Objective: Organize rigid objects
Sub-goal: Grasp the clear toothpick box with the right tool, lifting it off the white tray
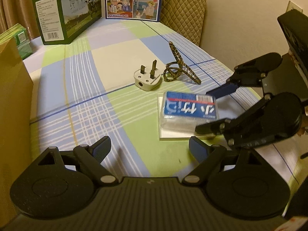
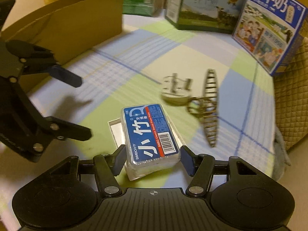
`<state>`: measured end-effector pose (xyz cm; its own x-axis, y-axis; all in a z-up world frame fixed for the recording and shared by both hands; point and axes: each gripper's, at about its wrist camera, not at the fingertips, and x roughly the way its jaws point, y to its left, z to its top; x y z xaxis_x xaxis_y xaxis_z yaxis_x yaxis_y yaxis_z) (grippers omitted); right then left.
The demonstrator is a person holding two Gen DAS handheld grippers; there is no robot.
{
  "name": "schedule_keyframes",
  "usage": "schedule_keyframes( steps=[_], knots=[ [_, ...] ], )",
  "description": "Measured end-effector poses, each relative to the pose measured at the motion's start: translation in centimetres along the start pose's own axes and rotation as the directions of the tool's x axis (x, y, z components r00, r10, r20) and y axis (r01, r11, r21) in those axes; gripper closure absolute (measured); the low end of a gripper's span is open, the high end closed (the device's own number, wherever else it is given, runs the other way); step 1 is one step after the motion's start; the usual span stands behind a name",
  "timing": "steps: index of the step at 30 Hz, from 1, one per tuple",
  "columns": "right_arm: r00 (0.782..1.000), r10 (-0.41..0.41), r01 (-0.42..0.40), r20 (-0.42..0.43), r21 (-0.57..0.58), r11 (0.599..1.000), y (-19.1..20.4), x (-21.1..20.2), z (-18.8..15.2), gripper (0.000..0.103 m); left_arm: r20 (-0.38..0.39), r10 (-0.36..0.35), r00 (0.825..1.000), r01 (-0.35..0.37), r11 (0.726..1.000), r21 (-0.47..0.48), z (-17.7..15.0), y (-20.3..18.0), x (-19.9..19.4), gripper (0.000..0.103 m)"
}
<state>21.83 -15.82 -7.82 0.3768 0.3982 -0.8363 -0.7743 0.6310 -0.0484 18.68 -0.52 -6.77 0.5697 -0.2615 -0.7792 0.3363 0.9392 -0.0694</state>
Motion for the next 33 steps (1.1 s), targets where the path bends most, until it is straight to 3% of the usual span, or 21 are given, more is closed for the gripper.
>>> schedule_keyframes(
  steps=[4,10,15,22,27,29,33],
  knots=[
    [0.998,0.068,-0.068,0.002,0.009,0.998,1.1,-0.8,-0.2,0.046,0.007,-0.013,1.0,0.013,1.0,-0.001,-1.0,-0.3,-1.3,0.018],
    [0.996,-0.057,0.048,0.072,0.118,0.992,-0.7,-4.3,-0.9,0.047,0.006,-0.017,1.0,0.017,1.0,0.012,-1.1,-1.2,-1.4,0.018],
    [0.987,-0.142,0.126,0.073,0.197,0.972,-2.3,-6.0,-2.8,0.047,0.013,-0.042,0.999,0.042,0.999,0.012,-0.1,-3.1,0.4,0.016],
    [0.992,-0.128,0.12,0.022,0.228,0.966,-3.9,-5.9,-5.9,0.047,0.006,-0.065,0.998,0.065,0.997,0.037,0.7,-5.7,3.5,0.016],
    [0.993,-0.115,0.109,0.011,0.225,0.968,-4.0,-5.6,-6.9,0.046,0.001,-0.028,1.0,0.028,0.997,0.067,1.1,-6.7,5.3,0.016],
    [0.991,-0.133,0.125,0.022,0.224,0.967,-4.0,-5.5,-6.9,0.041,-0.005,-0.005,1.0,0.005,0.997,0.082,1.1,-6.9,5.7,0.018],
    [0.989,-0.139,0.124,0.045,0.246,0.961,-4.4,-5.0,-6.5,0.032,-0.001,0.008,1.0,-0.008,0.996,0.088,0.5,-6.4,5.5,0.031]
  ],
)
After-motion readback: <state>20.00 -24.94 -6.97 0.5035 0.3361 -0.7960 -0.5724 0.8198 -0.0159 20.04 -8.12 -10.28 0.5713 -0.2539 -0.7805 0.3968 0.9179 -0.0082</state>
